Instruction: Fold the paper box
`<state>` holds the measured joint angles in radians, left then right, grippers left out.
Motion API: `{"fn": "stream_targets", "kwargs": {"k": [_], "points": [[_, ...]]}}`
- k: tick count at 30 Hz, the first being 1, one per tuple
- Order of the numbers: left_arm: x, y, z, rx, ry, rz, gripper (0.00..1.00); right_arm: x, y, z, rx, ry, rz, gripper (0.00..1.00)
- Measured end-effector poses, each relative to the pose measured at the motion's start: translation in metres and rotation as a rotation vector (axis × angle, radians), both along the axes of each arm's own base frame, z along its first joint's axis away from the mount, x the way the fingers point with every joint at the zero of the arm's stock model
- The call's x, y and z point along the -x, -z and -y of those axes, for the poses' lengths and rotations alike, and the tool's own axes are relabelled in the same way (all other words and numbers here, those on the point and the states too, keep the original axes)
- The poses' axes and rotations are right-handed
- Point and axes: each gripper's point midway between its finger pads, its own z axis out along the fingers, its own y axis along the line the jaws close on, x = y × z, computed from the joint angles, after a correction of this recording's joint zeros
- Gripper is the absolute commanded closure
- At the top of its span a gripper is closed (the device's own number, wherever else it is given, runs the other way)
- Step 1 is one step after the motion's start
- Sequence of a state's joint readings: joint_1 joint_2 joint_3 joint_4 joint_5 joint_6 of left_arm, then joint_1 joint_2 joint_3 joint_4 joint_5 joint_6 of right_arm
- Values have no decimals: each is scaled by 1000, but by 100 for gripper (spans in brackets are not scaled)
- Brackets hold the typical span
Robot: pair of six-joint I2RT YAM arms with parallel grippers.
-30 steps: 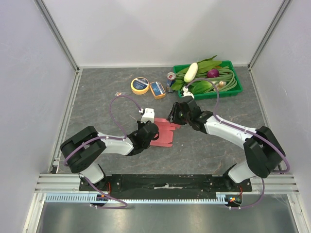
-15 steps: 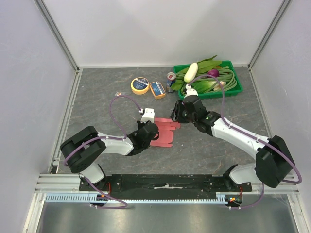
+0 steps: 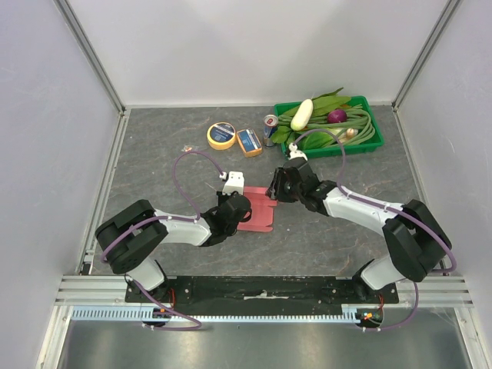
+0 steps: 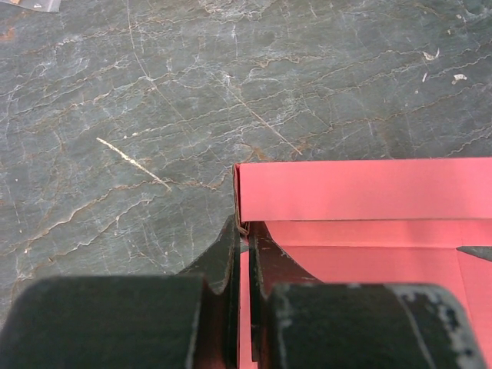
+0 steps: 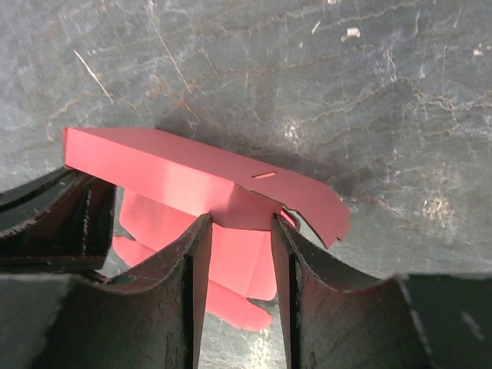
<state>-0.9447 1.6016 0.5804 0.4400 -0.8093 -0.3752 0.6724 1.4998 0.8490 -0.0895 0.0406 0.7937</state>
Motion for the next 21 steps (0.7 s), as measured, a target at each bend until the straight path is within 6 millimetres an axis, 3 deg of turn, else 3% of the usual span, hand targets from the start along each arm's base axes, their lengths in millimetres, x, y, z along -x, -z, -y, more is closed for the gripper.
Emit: {"fn": "stream_targets", "kwargs": {"k": [7,16,21], "points": [[0,-1,-1,0,-1,0,98,-4,-12,-12,-97,10,16,48],[1,-1,0,4,1,-5,98,-10,-11,1,-276,67,-30,53],[2,-1,-1,6,2,-7,98,-10,-11,-11,-389,60,-72,55]]}}
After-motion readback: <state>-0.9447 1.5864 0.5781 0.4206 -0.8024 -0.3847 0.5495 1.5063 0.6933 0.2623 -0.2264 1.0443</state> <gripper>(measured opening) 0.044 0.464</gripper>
